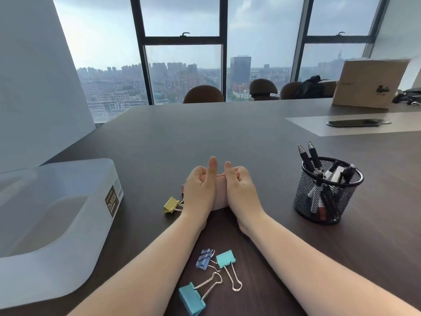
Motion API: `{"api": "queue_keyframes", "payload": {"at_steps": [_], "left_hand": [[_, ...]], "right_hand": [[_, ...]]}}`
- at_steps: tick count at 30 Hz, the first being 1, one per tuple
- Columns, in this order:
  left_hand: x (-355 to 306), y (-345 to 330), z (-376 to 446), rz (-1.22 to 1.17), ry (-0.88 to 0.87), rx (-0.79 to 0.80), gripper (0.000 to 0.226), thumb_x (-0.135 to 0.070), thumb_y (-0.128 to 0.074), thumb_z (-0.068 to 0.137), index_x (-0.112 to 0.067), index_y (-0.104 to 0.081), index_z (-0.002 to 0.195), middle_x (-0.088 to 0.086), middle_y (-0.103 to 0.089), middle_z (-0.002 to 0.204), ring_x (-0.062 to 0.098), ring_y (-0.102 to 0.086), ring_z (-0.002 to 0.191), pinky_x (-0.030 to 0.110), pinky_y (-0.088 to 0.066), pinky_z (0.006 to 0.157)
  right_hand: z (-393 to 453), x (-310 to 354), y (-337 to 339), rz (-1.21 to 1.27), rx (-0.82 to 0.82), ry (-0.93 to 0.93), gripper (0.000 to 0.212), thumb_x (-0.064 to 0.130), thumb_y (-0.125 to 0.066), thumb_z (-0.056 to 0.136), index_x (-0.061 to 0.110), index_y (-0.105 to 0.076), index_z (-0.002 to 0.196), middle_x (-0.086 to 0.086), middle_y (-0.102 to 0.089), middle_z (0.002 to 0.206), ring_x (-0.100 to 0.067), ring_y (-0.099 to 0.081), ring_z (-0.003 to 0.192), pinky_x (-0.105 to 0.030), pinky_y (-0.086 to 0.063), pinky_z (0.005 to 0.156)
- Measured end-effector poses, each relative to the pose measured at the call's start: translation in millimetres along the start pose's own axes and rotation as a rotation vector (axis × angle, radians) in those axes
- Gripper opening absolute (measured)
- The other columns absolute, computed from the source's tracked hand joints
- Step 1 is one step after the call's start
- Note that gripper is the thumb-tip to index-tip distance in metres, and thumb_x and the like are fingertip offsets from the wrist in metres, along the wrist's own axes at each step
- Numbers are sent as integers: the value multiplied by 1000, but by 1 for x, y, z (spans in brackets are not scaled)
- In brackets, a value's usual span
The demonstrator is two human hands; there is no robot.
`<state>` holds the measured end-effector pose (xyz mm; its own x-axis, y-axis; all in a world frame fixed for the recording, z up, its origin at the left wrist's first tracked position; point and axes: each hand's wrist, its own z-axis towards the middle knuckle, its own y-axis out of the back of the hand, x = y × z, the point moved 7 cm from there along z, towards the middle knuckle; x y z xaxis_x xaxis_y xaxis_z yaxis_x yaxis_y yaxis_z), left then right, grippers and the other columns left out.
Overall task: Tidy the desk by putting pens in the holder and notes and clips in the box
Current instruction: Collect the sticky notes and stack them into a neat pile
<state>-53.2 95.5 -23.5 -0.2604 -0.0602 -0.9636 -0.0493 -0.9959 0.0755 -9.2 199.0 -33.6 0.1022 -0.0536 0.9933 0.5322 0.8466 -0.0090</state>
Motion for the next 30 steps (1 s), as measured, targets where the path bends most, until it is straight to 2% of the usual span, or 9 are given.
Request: {"api": "queue_keyframes", "payload": {"at_steps": [2, 6, 7, 9, 13, 18, 21, 26, 30], "left_hand": [[0, -2, -1, 40, -16, 50, 39, -45, -54, 90, -19, -45, 63, -5, -48, 61, 8, -45, 57, 14, -37, 50], [0, -1, -2, 114, -68, 93, 38, -43, -59, 89, -18, -46, 63, -4, -50, 63, 10, -45, 61, 23, -36, 56], [0, 2, -1, 129, -70, 79, 40, -43, -58, 89, -18, -44, 62, -4, -48, 62, 11, -43, 60, 24, -34, 56], [0, 6, 1, 160, -71, 58, 42, -46, -58, 88, -19, -42, 60, -5, -45, 60, 12, -41, 60, 25, -33, 56], [2, 5, 2, 186, -64, 70, 41, -47, -58, 88, -17, -43, 63, -4, -45, 62, 13, -40, 61, 27, -33, 58], [5, 9, 4, 166, -29, 197, 15, -31, -65, 87, -17, -65, 93, -2, -71, 91, 13, -64, 85, 27, -50, 76], [8, 18, 6, 273, -35, 269, 12, -16, -62, 89, -27, -66, 93, 1, -73, 100, 21, -67, 98, 37, -53, 89], [5, 21, 8, 515, -149, 280, 19, -19, -58, 92, -8, -68, 104, 10, -72, 100, 28, -64, 95, 39, -50, 87], [6, 25, 6, 454, -97, 156, 17, -24, -66, 87, -10, -72, 95, 8, -74, 93, 26, -66, 89, 39, -52, 83]], "right_hand": [[1, 2, 3, -18, -9, 24, 32, 48, -40, 96, 23, -48, 77, -5, -62, 91, -25, -62, 98, -43, -49, 92], [3, 3, 4, 89, 136, -40, 22, 44, -46, 95, 23, -52, 90, -10, -66, 105, -24, -64, 101, -44, -50, 94], [2, 2, 3, 144, 194, -72, 13, 36, -51, 90, 23, -53, 94, -14, -66, 111, -26, -63, 102, -47, -49, 95], [2, -1, 3, 166, 254, -91, 25, 14, -50, 75, 24, -54, 98, -16, -63, 110, -26, -59, 97, -48, -50, 87], [2, -5, 7, 52, 233, -17, 41, -11, -37, 84, 24, -55, 96, -6, -64, 97, -19, -58, 89, -34, -48, 78], [8, -7, 14, 16, 186, 28, 32, -9, -46, 89, 19, -60, 96, -3, -70, 96, -15, -66, 88, -34, -54, 84], [8, -5, 18, -54, 167, 55, 32, -8, -47, 90, 22, -61, 89, 1, -70, 91, -10, -66, 82, -24, -53, 77], [8, 0, 21, -307, 143, 122, 24, 0, -49, 90, 15, -64, 101, -3, -69, 96, -16, -64, 89, -24, -50, 81], [6, 5, 22, -521, 114, 202, 21, 11, -50, 93, 10, -64, 110, -7, -70, 104, -21, -63, 92, -26, -46, 80]]}}
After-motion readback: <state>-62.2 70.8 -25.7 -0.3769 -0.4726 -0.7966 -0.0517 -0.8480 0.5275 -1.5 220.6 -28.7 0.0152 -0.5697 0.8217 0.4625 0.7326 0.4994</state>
